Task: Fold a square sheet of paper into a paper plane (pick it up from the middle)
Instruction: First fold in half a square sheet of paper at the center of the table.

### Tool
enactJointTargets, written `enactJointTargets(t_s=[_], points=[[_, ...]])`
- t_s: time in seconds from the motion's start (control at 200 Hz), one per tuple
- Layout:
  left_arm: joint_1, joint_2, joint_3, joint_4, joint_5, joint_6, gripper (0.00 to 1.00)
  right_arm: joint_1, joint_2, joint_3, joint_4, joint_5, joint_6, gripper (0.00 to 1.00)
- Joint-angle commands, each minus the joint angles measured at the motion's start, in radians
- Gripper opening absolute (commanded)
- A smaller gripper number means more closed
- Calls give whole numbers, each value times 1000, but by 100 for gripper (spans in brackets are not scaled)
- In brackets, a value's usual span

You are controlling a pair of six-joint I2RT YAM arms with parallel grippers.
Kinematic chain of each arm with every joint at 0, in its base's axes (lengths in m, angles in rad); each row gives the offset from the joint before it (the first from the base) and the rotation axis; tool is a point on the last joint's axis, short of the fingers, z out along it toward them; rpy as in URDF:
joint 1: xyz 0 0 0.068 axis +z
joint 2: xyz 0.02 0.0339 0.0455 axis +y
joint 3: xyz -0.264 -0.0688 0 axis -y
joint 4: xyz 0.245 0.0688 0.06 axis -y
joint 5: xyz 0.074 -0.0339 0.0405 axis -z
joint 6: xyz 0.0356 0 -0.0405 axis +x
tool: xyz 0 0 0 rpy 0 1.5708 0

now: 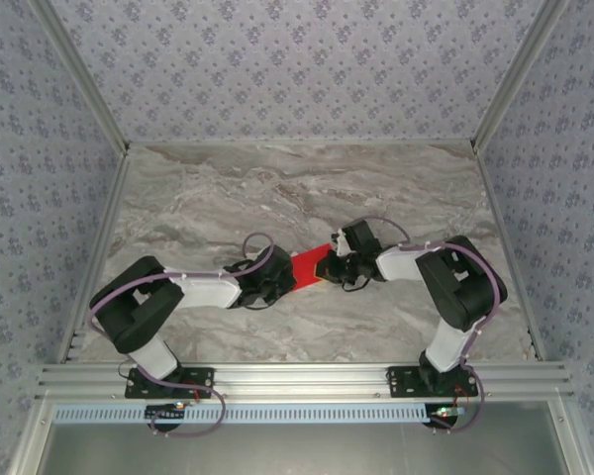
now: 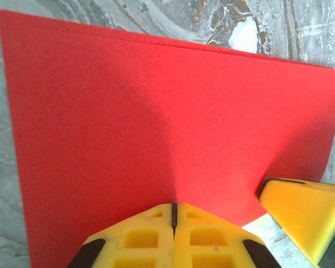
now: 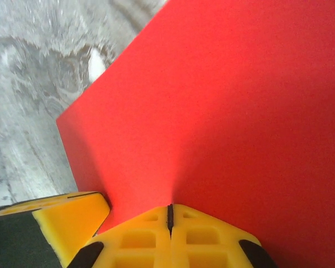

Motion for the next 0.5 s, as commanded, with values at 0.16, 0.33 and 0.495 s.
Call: enactJointTargets(t_s=[0.16,0.33,0.495], points=[[-9,58,-40,-159,30,-38,0,-228,-95,-56,-163,104,-106,0],[4,34,82,-238,59,56,0,-192,-201,13,-272,152,-116,0],[68,-32,243,-373,74,191,29,-50,-229,61,-332,238,-101,0]])
